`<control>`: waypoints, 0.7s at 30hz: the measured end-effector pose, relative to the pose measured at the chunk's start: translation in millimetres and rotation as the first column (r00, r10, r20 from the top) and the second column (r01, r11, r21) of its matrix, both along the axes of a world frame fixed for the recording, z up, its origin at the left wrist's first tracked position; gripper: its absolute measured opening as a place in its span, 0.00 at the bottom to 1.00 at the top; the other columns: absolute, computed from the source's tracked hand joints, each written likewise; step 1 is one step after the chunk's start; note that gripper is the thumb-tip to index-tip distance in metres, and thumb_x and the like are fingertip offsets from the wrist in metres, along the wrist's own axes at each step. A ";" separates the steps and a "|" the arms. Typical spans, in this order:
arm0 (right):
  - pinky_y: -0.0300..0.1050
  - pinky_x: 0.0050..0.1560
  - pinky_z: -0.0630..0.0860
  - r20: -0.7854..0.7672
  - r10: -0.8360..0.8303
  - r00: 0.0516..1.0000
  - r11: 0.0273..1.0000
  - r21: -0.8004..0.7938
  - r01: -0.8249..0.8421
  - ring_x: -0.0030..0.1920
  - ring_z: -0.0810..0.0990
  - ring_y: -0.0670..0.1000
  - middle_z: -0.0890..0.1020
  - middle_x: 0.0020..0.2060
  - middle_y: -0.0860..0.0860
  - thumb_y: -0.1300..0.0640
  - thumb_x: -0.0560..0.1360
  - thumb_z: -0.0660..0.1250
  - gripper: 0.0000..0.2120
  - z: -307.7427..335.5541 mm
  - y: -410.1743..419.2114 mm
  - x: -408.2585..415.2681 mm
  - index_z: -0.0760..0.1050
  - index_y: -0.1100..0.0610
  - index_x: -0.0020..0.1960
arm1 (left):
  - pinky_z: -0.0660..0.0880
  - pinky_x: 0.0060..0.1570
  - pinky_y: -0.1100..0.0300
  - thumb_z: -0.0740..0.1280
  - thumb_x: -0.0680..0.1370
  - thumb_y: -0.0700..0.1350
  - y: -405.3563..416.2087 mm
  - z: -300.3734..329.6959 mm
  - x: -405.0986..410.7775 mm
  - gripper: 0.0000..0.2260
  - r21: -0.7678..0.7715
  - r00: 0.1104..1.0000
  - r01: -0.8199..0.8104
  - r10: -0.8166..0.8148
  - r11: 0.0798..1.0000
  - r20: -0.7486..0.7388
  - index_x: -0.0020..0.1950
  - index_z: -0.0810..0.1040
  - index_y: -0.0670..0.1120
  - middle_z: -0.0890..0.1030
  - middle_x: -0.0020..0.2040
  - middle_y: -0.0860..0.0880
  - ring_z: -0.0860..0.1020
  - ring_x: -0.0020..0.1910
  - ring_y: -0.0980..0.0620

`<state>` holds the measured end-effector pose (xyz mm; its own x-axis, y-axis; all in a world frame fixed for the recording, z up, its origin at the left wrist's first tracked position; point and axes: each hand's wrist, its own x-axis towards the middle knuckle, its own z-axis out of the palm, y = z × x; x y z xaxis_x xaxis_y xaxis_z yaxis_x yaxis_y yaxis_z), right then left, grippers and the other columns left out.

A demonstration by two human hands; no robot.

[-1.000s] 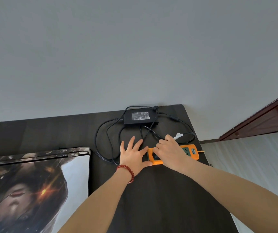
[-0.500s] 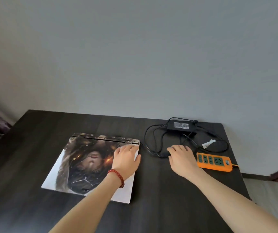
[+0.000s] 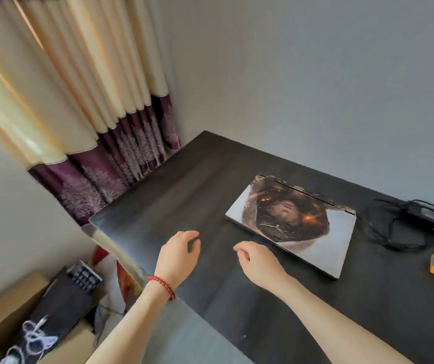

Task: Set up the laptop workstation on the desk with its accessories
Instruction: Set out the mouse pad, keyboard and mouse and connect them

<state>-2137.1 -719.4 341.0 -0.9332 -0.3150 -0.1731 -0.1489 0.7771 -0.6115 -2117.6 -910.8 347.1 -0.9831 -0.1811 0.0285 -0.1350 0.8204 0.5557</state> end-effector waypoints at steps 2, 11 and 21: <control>0.48 0.60 0.72 0.045 0.080 0.996 0.997 -0.021 -0.079 0.59 0.76 0.53 0.79 0.59 0.50 0.57 0.79 0.54 0.15 -2.7 -59.4 13.4 0.74 0.54 0.61 | 0.73 0.54 0.56 0.61 0.77 0.44 -61.8 -4.5 32.3 0.11 -0.009 0.995 -0.095 0.095 0.995 0.023 0.57 0.78 0.46 0.80 0.54 0.47 0.79 0.53 0.46; 0.47 0.56 0.73 0.222 0.440 0.870 0.896 -0.041 -0.443 0.52 0.76 0.50 0.79 0.58 0.51 0.55 0.79 0.53 0.15 -31.9 -277.9 75.3 0.73 0.52 0.61 | 0.72 0.60 0.58 0.60 0.78 0.44 -250.2 -41.3 193.8 0.13 0.083 0.804 -0.591 0.576 0.803 0.147 0.61 0.76 0.45 0.79 0.60 0.47 0.76 0.59 0.50; 0.45 0.63 0.70 0.346 0.576 0.740 0.793 -0.017 -0.609 0.64 0.73 0.51 0.74 0.65 0.51 0.57 0.80 0.54 0.17 -107.9 -442.3 60.6 0.69 0.54 0.67 | 0.68 0.62 0.58 0.60 0.78 0.44 -359.2 -124.4 239.9 0.15 0.133 0.533 -0.839 0.748 0.527 0.397 0.64 0.73 0.44 0.77 0.62 0.45 0.74 0.62 0.48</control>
<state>-2076.5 -1161.7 233.1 -0.4500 -0.7530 -0.4801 -0.4097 0.6518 -0.6382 -1877.8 -1270.0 222.7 -0.3748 -0.8420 -0.3879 -0.8213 0.1075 0.5602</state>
